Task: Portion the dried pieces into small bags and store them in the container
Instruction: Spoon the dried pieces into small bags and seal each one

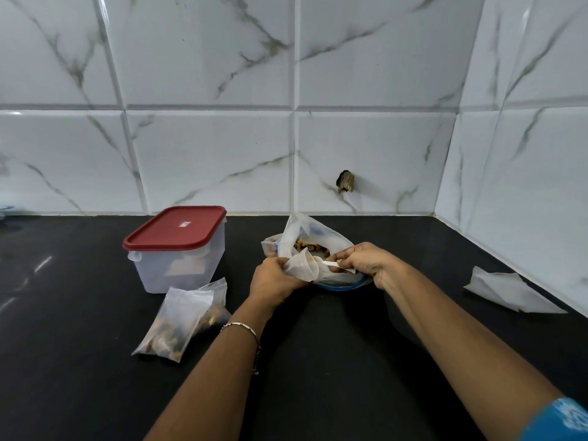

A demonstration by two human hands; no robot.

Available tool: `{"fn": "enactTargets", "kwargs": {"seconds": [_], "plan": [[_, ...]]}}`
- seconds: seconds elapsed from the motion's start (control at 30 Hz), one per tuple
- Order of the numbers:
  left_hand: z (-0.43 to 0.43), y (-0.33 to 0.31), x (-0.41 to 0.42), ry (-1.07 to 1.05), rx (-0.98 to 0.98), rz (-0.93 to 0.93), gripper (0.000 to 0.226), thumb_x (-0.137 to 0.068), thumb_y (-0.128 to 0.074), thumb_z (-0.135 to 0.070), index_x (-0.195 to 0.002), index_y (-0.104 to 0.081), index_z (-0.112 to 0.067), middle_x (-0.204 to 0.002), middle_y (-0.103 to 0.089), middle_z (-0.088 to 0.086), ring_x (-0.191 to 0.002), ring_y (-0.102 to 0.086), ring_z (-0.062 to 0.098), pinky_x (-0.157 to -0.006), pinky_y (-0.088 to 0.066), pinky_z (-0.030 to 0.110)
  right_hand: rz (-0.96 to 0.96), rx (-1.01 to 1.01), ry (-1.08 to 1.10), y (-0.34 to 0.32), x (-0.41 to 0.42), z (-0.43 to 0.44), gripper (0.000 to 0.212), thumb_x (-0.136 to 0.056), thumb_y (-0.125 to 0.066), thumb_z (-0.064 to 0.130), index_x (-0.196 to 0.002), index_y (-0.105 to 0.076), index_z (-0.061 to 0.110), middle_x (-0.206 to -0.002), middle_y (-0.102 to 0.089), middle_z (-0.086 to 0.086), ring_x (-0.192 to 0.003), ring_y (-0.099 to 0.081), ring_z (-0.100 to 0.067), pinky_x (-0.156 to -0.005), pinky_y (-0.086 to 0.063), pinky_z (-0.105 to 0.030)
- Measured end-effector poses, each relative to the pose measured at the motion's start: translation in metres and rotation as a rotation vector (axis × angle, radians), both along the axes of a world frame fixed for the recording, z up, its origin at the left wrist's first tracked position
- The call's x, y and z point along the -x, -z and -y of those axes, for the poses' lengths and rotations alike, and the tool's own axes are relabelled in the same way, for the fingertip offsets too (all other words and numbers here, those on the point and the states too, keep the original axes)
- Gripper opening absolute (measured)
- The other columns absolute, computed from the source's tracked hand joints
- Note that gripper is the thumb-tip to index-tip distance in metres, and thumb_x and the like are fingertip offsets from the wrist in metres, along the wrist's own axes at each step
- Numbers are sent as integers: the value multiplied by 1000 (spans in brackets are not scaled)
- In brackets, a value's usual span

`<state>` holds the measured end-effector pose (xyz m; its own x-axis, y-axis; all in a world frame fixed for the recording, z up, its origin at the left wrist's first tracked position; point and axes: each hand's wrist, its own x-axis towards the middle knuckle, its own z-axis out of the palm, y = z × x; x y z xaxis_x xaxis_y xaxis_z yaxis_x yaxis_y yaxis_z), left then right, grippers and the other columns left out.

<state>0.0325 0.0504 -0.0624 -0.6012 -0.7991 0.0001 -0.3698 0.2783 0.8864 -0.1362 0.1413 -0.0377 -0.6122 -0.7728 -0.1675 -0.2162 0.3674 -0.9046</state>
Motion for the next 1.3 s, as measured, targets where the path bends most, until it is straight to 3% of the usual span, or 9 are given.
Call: {"fn": "enactTargets", "kwargs": {"seconds": [0.3,0.47,0.6,0.67,0.8,0.93,1.07,1.2,1.3], "plan": [[9,5,0,-14,-59,-135,68,-60,-91,-22,-121,-62,-12,-121,-63,4,-108,-62,20,-92,-55,41,156,83,49,-2,-6,3,24,-81,-67,-9,-101,-73,3,-79,-70,-4,-63,-62,-6,-48,-48,-11],[13,5,0,-31,-115,-200,74,-59,-92,-21,-125,-59,-10,-121,-63,4,-111,-61,21,-95,-54,41,220,134,43,-1,0,1,25,-85,-58,-9,-96,-76,4,-79,-74,-4,-76,-66,-10,-69,-49,-17],[15,5,2,-31,-90,-203,73,-62,-90,-23,-126,-58,-11,-123,-62,4,-111,-60,20,-96,-53,38,223,170,17,-8,0,-5,28,-87,-53,-10,-95,-75,6,-76,-74,-1,-61,-66,2,-48,-40,-9],[15,4,3,-30,-72,-187,75,-64,-89,-25,-129,-56,-12,-126,-60,3,-114,-58,21,-97,-52,38,224,200,-2,-13,0,-9,28,-88,-52,-9,-94,-75,7,-73,-74,0,-64,-67,2,-47,-39,-8],[17,5,4,-32,-66,-176,77,-64,-89,-28,-131,-54,-12,-130,-58,4,-117,-57,22,-99,-50,40,233,247,-48,-19,5,-12,24,-87,-56,-8,-95,-75,4,-79,-75,-6,-70,-69,-5,-60,-48,-14],[18,6,4,-19,-75,-181,80,-65,-88,-29,-134,-52,-11,-132,-56,4,-118,-56,22,-100,-50,41,218,255,-109,-27,2,-17,22,-84,-60,-10,-93,-75,3,-81,-75,-11,-68,-69,-9,-64,-54,-16],[17,6,5,-7,-85,-208,75,-67,-87,-28,-132,-53,-10,-131,-58,5,-117,-57,22,-100,-50,40,88,190,-132,-32,-5,-16,23,-84,-61,-9,-90,-77,6,-89,-75,-13,-85,-69,-16,-84,-56,-25],[17,7,6,1,-75,-215,81,-69,-86,-29,-138,-48,-10,-137,-53,6,-120,-55,23,-99,-50,36,-78,158,-111,-34,-15,-16,26,-81,-59,-10,-83,-78,8,-88,-75,-12,-102,-66,-25,-103,-48,-37],[17,6,6,5,-79,-223,79,-70,-85,-28,-138,-49,-10,-136,-53,5,-120,-54,22,-100,-49,37,-307,97,-112,-32,-21,-13,30,-82,-58,5,-78,-79,26,-80,-76,5,-104,-62,-17,-108,-33,-46]]}}
